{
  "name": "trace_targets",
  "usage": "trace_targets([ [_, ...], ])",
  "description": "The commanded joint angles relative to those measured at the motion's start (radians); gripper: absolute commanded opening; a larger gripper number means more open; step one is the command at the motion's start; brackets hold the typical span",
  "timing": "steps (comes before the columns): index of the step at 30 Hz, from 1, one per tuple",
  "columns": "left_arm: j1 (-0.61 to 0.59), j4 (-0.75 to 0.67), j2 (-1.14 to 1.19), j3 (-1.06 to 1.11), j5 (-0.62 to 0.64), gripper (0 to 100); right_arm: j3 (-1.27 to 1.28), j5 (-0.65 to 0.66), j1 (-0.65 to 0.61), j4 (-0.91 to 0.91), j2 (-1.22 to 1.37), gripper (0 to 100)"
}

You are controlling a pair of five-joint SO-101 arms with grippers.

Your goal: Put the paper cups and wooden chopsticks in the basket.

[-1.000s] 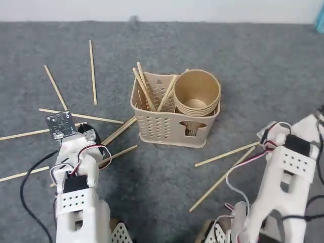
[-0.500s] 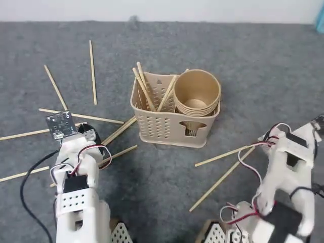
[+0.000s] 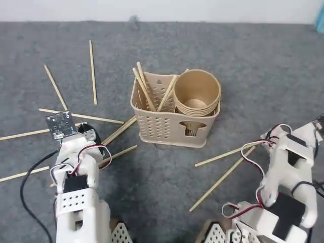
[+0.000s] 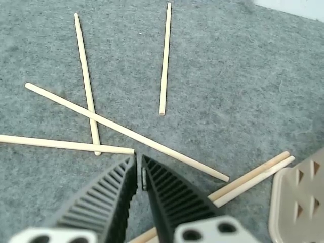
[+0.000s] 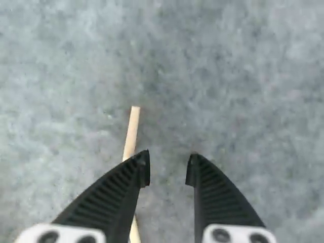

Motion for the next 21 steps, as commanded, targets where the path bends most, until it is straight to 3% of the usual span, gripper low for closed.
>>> trace_targets([
  [1, 0.002, -0.032, -0.017, -0.004, -0.008, 1, -0.087, -0.009, 0.002, 0.002, -0.025, 12.2],
  [21, 0.002, -0.032, -0.017, -0.004, -0.008, 1, -0.351, -0.003, -0.019, 0.005, 0.354, 12.0],
])
